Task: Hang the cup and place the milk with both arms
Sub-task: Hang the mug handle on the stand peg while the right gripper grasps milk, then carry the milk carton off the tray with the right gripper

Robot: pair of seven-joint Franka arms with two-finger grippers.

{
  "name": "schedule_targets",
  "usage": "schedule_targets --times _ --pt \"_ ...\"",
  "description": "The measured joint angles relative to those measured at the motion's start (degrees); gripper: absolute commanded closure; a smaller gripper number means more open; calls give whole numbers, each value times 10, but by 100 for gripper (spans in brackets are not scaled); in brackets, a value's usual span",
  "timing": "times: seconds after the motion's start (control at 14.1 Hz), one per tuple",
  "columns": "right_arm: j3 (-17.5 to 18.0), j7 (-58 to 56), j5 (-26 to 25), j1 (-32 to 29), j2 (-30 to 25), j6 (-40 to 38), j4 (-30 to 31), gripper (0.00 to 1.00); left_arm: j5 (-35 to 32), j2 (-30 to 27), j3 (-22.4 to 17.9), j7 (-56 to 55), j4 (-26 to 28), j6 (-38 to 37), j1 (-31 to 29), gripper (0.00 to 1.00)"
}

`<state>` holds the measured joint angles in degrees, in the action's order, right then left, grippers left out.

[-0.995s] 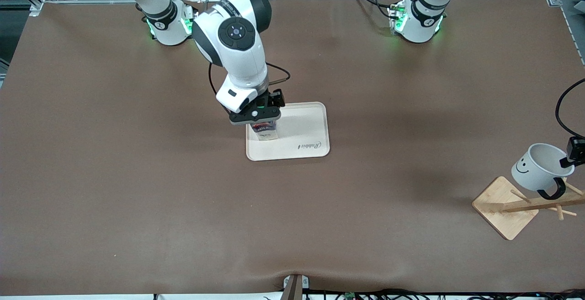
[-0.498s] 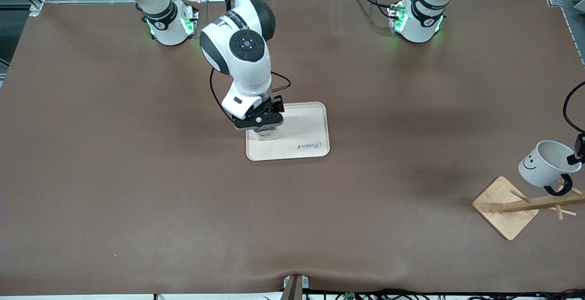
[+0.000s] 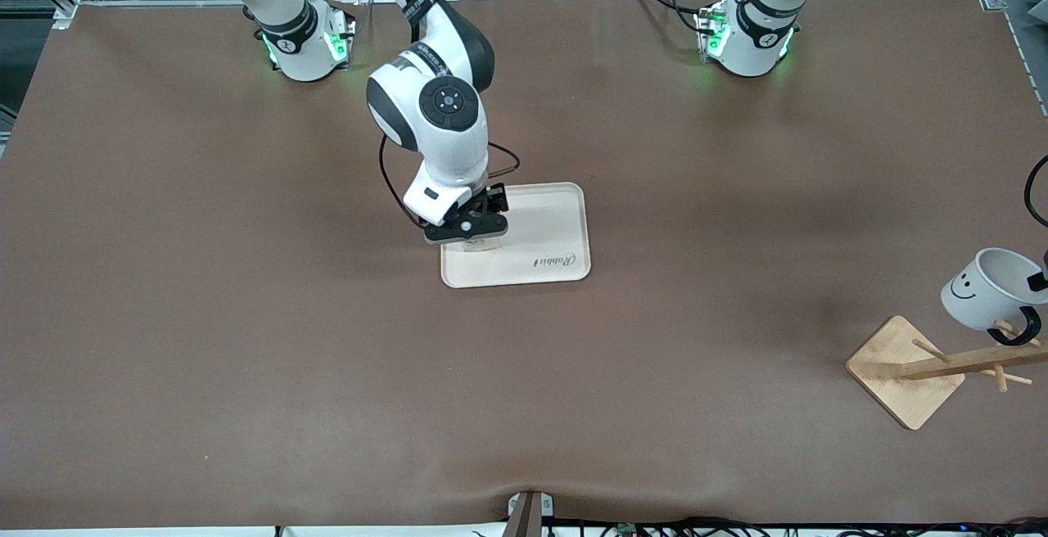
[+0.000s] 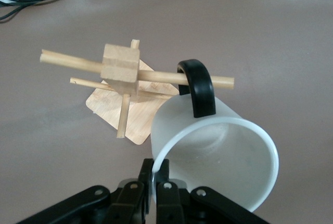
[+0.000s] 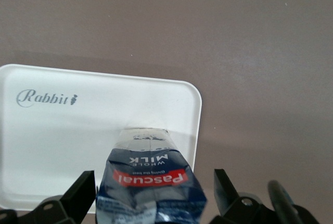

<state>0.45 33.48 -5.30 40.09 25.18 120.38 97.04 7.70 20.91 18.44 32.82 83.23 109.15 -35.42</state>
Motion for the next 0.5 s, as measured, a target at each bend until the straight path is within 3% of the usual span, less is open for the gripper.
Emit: schedule_targets --times 0.07,0.14,0.36,0.5 --pt "0 0 -2 0 1 3 4 89 2 1 1 0 0 2 0 0" --pt "0 0 -3 0 0 3 4 100 3 2 2 -3 0 4 1 0" --pt "0 0 -3 1 -7 -20 -6 100 3 2 7 -27 -1 6 3 0" --pt "0 0 -3 1 -19 -88 -48 100 3 1 9 -58 -5 7 13 0"
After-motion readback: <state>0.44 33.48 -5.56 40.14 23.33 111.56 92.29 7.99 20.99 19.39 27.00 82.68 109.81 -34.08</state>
